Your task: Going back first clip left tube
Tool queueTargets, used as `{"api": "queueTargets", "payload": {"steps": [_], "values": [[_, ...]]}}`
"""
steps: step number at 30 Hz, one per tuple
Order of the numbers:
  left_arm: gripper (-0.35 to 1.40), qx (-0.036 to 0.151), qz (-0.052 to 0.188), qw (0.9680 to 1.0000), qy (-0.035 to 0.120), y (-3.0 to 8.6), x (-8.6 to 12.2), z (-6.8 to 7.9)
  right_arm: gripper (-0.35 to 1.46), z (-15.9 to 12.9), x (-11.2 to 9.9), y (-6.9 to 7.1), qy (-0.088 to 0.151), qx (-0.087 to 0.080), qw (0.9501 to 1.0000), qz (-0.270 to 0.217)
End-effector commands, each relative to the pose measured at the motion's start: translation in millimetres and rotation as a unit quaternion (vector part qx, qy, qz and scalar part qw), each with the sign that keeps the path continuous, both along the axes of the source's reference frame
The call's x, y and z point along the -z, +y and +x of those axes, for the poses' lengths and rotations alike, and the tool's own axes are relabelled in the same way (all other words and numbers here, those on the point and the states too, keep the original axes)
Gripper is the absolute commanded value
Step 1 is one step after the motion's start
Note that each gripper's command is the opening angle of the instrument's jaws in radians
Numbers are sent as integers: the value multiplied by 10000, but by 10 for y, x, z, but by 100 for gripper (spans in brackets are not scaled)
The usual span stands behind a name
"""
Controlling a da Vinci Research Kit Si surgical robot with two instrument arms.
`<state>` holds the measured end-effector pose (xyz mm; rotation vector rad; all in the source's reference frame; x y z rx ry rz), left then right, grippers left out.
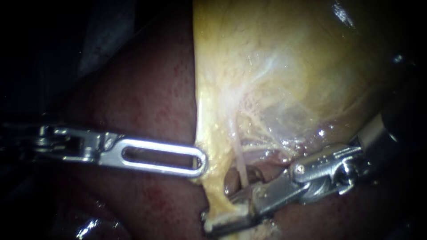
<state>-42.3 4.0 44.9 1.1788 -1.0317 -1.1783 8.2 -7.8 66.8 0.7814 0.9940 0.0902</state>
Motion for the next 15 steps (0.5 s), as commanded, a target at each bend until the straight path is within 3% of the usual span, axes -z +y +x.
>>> {"api": "queueTargets", "payload": {"steps": [1, 15], "values": [[-35, 0, 0, 10000, 0, 0, 0, 0, 45, -1, 1, 2, 12, -30, 10000, -29], [-35, 0, -2, 10000, 1, 0, -1, 0, 51, -14, 16, 15, 61, -109, 9998, -141]]}}
